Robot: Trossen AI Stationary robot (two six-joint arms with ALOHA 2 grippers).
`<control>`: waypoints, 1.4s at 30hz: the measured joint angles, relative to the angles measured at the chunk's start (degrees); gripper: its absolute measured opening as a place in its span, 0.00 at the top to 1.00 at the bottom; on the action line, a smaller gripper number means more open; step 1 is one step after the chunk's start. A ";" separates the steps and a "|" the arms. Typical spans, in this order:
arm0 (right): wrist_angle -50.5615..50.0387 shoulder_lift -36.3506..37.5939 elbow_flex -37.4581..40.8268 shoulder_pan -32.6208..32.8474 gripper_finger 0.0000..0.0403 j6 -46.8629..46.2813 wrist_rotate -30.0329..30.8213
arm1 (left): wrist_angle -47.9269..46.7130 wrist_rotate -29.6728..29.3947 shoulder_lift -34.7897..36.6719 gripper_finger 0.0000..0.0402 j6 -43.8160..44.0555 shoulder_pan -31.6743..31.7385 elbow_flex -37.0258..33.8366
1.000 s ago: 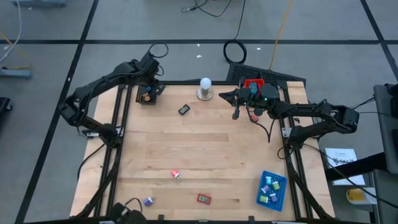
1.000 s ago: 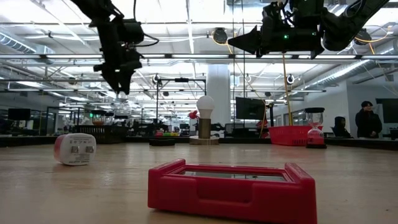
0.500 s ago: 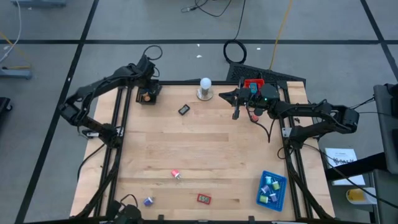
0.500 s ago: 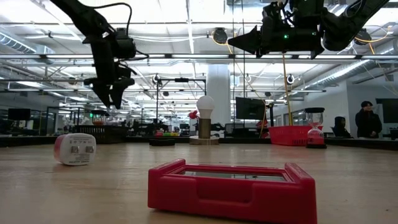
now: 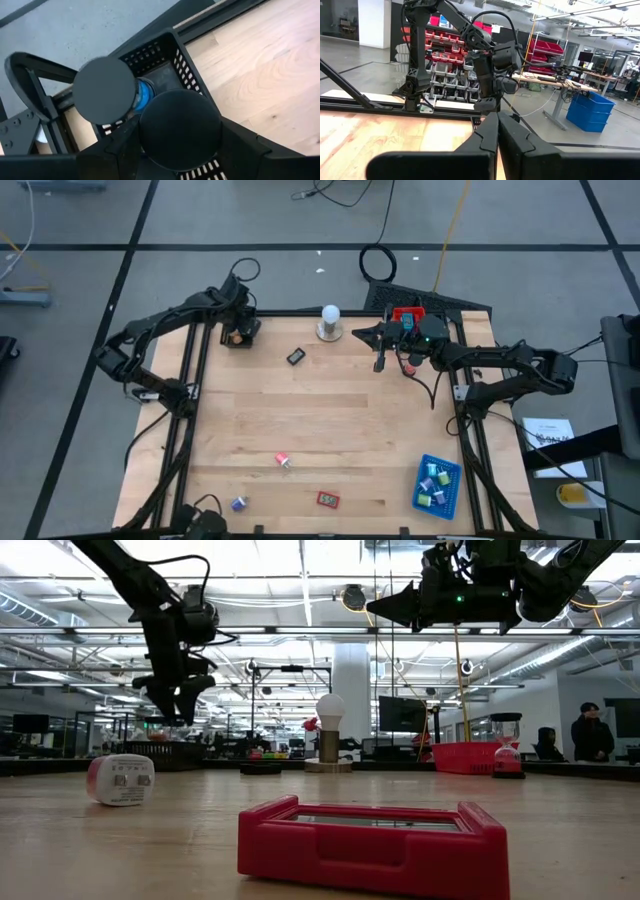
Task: Pick & Place Office items
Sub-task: Put the white hourglass into the black bin, then put the black digital clock into the red bin
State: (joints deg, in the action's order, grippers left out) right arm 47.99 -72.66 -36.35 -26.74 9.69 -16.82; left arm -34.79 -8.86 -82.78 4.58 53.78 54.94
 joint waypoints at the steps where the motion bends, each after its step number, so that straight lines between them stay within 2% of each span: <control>1: 0.00 0.00 0.00 0.00 1.00 0.00 0.00 | -0.04 0.15 0.00 0.46 0.00 0.00 0.00; 4: 0.00 0.00 0.01 0.00 1.00 0.01 0.00 | 0.51 1.12 0.00 0.42 0.10 -0.06 0.00; 8: -0.01 0.00 0.00 0.00 1.00 0.00 0.00 | 0.06 1.33 0.00 0.20 -0.83 -0.07 0.10; 10: 0.00 0.00 0.01 0.00 1.00 -0.07 0.00 | -1.48 1.17 -0.02 0.12 -0.81 -0.07 1.00; 13: 0.00 0.00 0.00 0.00 1.00 -0.18 0.02 | -3.45 -0.41 0.78 0.08 -1.96 -0.07 3.28; 16: -0.01 0.00 0.01 0.00 1.00 -0.48 0.04 | -4.98 -1.25 2.80 0.09 -3.19 -0.62 5.64; 20: -0.29 0.00 -0.01 -0.09 1.00 -0.41 0.04 | -5.90 2.27 7.05 0.18 -3.26 -2.54 7.10; 24: -0.83 -0.94 -0.01 -1.24 1.00 -0.05 0.07 | -5.34 6.37 10.35 0.34 -2.32 -7.26 6.00; 30: -0.98 -2.56 -0.01 -2.56 1.00 -0.95 0.03 | -1.72 7.36 9.35 0.70 -0.77 -19.20 3.95; 34: -1.22 -2.49 -0.01 -2.25 1.00 -1.35 -0.03 | 3.62 6.11 7.16 0.95 5.43 -27.30 3.23; 38: -3.09 -2.49 -0.01 -2.01 1.00 -1.52 -0.30 | 12.68 1.33 7.10 0.97 10.67 -34.20 0.72; 42: -6.19 -2.51 -0.01 -2.00 1.00 -1.66 0.04 | 19.60 0.91 7.04 0.99 13.66 -37.68 -3.72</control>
State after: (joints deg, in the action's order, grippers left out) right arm 41.80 -75.18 -36.36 -28.74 8.03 -16.78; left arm -15.19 -7.95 -75.75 18.24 16.10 51.22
